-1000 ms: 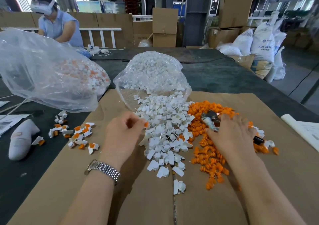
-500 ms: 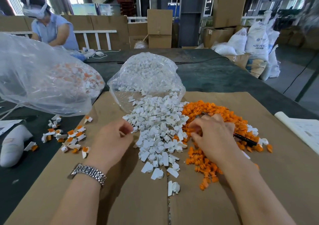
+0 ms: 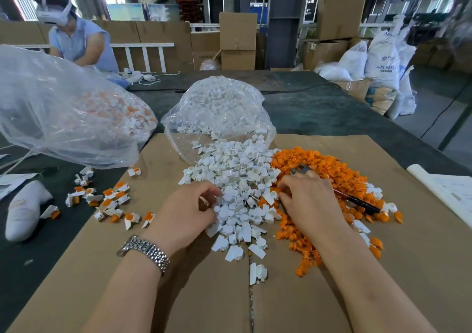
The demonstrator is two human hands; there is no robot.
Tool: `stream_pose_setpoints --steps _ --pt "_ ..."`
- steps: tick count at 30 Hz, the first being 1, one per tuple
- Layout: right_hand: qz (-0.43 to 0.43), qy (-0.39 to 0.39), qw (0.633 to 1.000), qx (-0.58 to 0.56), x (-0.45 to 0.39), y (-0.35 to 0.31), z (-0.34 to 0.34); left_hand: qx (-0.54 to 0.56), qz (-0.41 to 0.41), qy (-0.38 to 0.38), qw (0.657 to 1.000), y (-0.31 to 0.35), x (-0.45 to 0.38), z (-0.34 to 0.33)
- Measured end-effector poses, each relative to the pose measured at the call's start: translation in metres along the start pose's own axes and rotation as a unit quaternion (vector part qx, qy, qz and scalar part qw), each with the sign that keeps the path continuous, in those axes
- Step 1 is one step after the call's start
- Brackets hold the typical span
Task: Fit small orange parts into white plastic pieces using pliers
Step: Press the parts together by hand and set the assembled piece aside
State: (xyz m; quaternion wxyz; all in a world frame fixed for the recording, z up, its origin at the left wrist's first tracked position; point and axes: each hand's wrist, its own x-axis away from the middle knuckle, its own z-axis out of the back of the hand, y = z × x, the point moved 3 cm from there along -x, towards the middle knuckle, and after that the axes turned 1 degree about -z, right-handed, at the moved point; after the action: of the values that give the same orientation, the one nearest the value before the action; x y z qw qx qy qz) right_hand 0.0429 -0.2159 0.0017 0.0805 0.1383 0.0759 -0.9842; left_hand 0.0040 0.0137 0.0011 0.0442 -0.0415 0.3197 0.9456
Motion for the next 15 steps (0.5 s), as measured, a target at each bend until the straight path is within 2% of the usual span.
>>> stream_pose_setpoints --steps 4,9,15 --pt "-0.008 0.029 0.999 -0.016 0.001 0.000 0.003 0.073 0.005 -0.018 0.997 0.000 0.002 0.002" --pt "-0.012 0.071 0.992 -0.106 0.002 -0.002 0.010 0.013 -0.004 0.012 1.000 0.004 0.002 0.001" --pt "-0.004 0.087 0.981 -0.172 0.003 -0.002 0.012 0.051 -0.005 0.064 0.997 0.005 0.001 0.005"
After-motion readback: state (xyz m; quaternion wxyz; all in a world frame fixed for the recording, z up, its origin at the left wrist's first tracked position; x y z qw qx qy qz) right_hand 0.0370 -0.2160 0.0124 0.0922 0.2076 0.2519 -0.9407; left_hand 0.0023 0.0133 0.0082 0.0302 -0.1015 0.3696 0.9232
